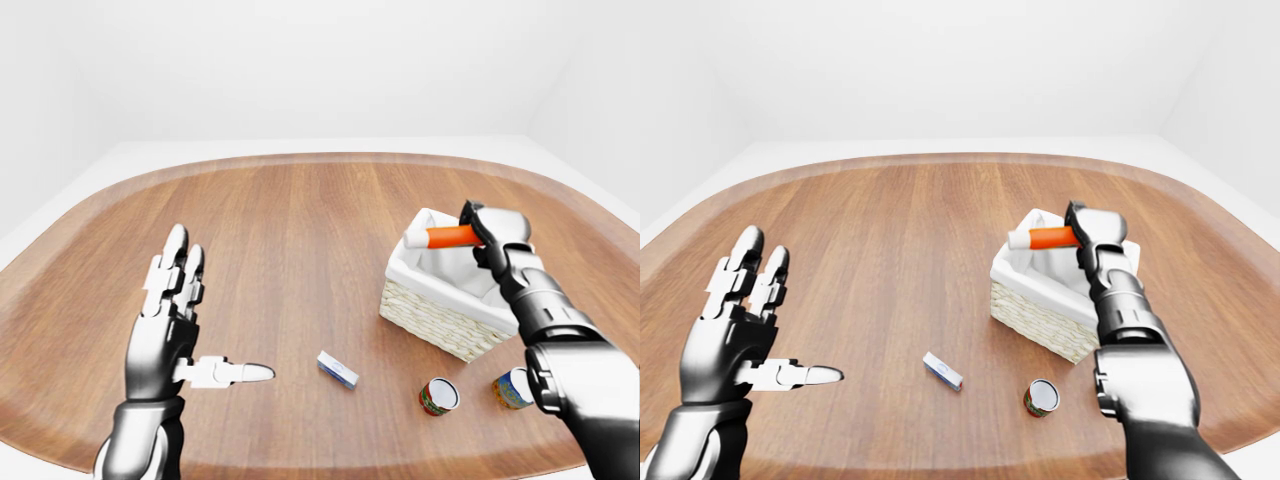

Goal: Pick up the ketchup, and put it in the basket.

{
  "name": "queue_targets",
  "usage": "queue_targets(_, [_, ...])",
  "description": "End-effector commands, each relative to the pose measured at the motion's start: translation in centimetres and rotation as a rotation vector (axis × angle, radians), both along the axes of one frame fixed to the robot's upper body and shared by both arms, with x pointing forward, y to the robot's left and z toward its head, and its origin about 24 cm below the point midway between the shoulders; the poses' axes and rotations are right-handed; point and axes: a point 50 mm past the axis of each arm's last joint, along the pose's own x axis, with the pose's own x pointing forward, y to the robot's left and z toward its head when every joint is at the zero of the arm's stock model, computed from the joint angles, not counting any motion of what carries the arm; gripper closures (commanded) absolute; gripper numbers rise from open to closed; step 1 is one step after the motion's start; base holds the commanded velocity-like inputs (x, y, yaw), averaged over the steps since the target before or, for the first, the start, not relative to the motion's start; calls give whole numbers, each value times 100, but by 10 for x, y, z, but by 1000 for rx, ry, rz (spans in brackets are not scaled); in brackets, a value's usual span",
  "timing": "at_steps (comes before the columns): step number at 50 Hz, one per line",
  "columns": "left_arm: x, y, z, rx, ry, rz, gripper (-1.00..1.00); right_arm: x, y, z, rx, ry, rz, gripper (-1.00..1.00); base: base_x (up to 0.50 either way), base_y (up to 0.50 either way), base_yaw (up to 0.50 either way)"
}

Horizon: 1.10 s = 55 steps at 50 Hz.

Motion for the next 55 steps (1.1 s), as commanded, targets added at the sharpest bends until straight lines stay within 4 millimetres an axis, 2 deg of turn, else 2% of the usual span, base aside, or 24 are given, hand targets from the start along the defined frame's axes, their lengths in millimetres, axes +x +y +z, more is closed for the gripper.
queue_targets(1, [1,0,-1,0,5,0,-100,-1,-2,1,13,-40,-6,100,0,0,0])
queue_targets(23, [0,2,-1,-2,2,6,-100,-13,-13,-17,12,-11,-58,100,0,0,0])
queue_targets(55, [-1,2,0,1,3,5,-100,-14,-11,-23,8,-9,-58,100,0,0,0])
